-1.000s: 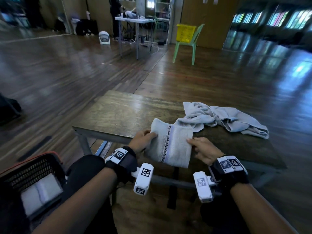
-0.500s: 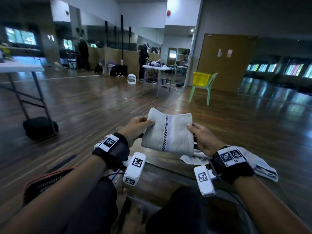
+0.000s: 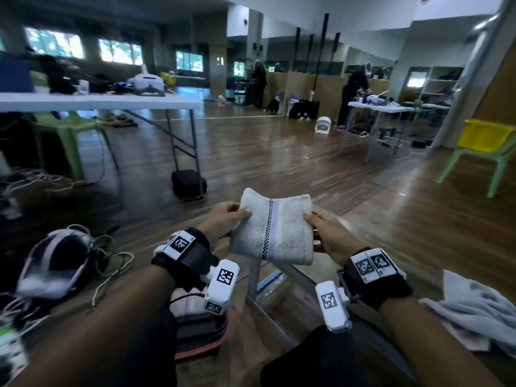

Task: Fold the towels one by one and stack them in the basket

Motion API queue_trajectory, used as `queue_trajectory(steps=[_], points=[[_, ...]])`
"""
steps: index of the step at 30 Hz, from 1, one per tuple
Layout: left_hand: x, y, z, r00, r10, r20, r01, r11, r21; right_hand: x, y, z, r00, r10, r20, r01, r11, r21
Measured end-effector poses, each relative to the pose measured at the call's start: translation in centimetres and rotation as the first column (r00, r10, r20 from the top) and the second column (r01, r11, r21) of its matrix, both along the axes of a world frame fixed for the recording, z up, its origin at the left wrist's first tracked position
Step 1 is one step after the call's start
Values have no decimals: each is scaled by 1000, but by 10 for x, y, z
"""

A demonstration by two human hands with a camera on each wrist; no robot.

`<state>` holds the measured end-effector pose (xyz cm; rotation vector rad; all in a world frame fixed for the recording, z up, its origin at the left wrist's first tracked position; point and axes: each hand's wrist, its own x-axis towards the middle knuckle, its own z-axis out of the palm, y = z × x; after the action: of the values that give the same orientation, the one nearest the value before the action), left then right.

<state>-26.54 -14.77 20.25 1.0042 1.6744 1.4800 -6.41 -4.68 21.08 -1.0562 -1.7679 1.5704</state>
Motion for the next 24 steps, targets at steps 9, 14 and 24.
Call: queue_trajectory(steps=[9, 14, 24], points=[[-99, -49, -115, 968, 253, 3, -242, 931, -272, -139, 1, -120, 949, 264, 174, -219, 945, -241], [-146, -58, -206, 943, 330, 34, -277, 839, -468, -205, -1, -210, 881, 354, 313, -224, 897, -382], [-232, -3, -372, 946, 325, 0, -219, 636, -740, -311, 35, -382, 685, 393, 613, -211, 913, -350]])
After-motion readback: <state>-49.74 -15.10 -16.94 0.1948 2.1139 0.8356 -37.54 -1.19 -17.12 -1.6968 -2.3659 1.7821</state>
